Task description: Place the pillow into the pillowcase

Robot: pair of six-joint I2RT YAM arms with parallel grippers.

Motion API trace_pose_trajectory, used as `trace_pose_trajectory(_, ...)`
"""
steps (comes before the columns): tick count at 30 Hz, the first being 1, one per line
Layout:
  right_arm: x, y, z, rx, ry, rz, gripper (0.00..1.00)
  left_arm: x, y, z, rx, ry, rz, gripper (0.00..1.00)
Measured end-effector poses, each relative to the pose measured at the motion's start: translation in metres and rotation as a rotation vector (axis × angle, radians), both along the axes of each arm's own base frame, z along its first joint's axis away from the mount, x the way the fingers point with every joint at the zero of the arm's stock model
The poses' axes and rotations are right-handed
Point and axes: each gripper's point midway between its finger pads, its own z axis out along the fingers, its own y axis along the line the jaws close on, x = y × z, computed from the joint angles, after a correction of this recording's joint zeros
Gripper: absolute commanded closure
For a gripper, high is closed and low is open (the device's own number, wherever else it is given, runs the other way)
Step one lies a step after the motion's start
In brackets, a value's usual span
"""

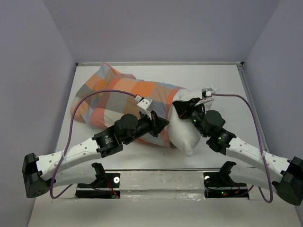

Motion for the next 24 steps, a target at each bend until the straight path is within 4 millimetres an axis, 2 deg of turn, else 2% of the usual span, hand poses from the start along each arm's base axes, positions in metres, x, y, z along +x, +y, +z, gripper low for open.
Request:
trace_pose_trajectory(1, 0.005, -0.001, 0.001, 0.028, -0.019, -0.027, 1.00, -0.002, -0.001, 0.000, -0.004, 0.004, -0.009, 1.00)
trace_pose_trajectory(3, 0.017, 0.005, -0.014, 0.043, -0.017, -0.060, 1.00, -0.008, -0.005, -0.001, -0.030, 0.028, -0.031, 1.00)
trace_pose_trajectory(5, 0.026, 0.015, -0.028, 0.036, -0.002, -0.071, 1.00, -0.014, -0.001, -0.014, -0.046, 0.069, -0.036, 1.00)
trace_pose_trajectory(6, 0.035, 0.026, -0.056, 0.007, 0.041, -0.076, 1.00, -0.016, 0.001, -0.020, -0.052, 0.086, -0.036, 1.00)
trace_pose_trajectory(7, 0.038, 0.032, -0.075, -0.010, 0.071, -0.083, 1.00, -0.018, 0.003, -0.027, -0.054, 0.107, -0.037, 1.00)
trace_pose_trajectory(8, 0.038, 0.037, -0.098, -0.043, 0.107, -0.084, 1.00, -0.021, 0.004, -0.036, -0.059, 0.130, -0.041, 1.00)
trace_pose_trajectory(10, 0.032, 0.046, -0.134, -0.078, 0.166, -0.076, 1.00, -0.026, -0.002, -0.040, -0.089, 0.158, -0.066, 1.00)
trace_pose_trajectory(11, 0.026, 0.051, -0.141, -0.077, 0.175, -0.061, 1.00, -0.028, -0.011, -0.039, -0.107, 0.168, -0.095, 0.90)
trace_pose_trajectory(12, 0.019, 0.055, -0.140, -0.053, 0.176, -0.045, 0.97, -0.030, -0.017, -0.038, -0.116, 0.175, -0.117, 0.75)
trace_pose_trajectory(14, 0.011, 0.054, -0.133, -0.015, 0.171, -0.025, 0.78, -0.034, -0.032, -0.040, -0.117, 0.192, -0.165, 0.42)
trace_pose_trajectory(15, 0.005, 0.051, -0.127, 0.006, 0.172, -0.016, 0.58, -0.038, -0.041, -0.041, -0.115, 0.206, -0.200, 0.23)
trace_pose_trajectory(17, -0.004, 0.045, -0.117, 0.018, 0.177, 0.003, 0.36, -0.044, -0.049, -0.038, -0.109, 0.205, -0.237, 0.12)
trace_pose_trajectory(18, -0.009, 0.043, -0.111, 0.021, 0.177, 0.014, 0.33, -0.047, -0.050, -0.031, -0.111, 0.198, -0.250, 0.11)
trace_pose_trajectory(20, -0.019, 0.036, -0.101, 0.008, 0.182, 0.031, 0.31, -0.047, -0.045, -0.016, -0.112, 0.171, -0.238, 0.11)
trace_pose_trajectory(22, -0.027, 0.024, -0.092, -0.006, 0.191, 0.030, 0.31, -0.040, -0.034, 0.015, -0.135, 0.114, -0.188, 0.12)
trace_pose_trajectory(24, -0.028, 0.008, -0.092, -0.050, 0.219, 0.016, 0.34, -0.032, -0.022, 0.045, -0.161, 0.063, -0.134, 0.12)
